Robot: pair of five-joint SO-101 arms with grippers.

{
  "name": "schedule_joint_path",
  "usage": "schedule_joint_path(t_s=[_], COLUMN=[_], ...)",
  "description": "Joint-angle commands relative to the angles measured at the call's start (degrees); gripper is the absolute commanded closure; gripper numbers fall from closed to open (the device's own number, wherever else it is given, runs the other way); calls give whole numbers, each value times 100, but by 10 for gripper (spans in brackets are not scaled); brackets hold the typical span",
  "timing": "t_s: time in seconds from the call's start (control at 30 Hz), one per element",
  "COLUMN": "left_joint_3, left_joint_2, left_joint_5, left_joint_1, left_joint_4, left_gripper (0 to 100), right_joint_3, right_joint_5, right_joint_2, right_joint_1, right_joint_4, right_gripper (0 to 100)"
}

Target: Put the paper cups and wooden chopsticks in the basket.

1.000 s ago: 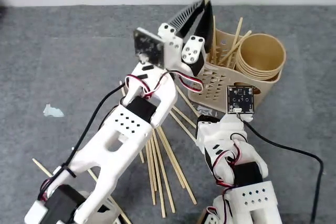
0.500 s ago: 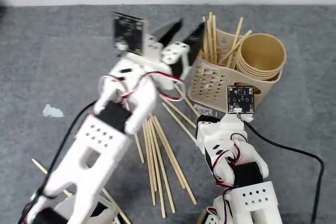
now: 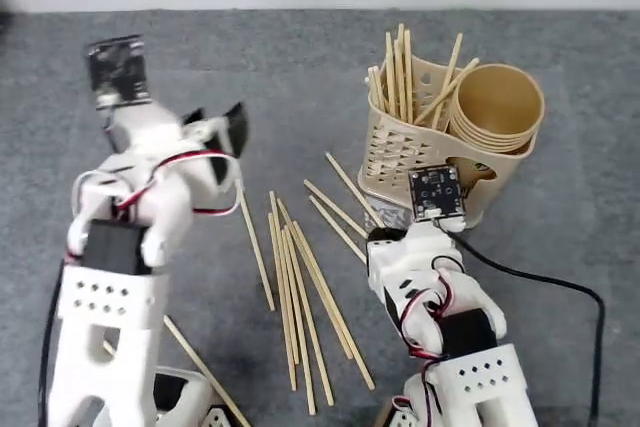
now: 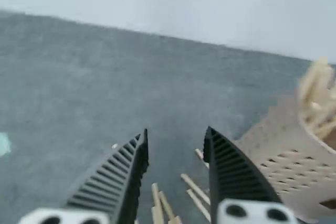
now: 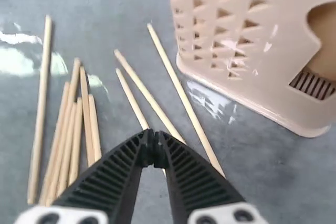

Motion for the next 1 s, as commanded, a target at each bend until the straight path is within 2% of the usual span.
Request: schedule_joint_path(t_s=[0.0, 0.23, 0.4, 0.6, 0.73, 0.97], left_joint_3=[602, 2677, 3741, 4470, 4716, 5042], left_joint_2=[-484, -1600, -2330, -2541, -2549, -2549], left_joint_5=[35, -211, -273, -255, -246, -246], left_joint_1=[-369, -888, -1011, -1204, -1679, -2040], left_joint_4=[-26, -879, -1002, -1037, -1037, -1037], left_gripper=[831, 831, 831, 831, 830, 830], right_joint_3=[-721, -1952, -2892, -3824, -4484, -5178], right_joint_5=[387, 475, 220, 193, 193, 193], right_joint_2=[101, 2132, 3829, 5525, 6519, 7512], right_joint_1=[-215, -919, -1182, -1710, -1833, -2044], right_joint_4=[453, 1112, 1042, 813, 848, 848], right_gripper=[986, 941, 926, 924, 924, 924])
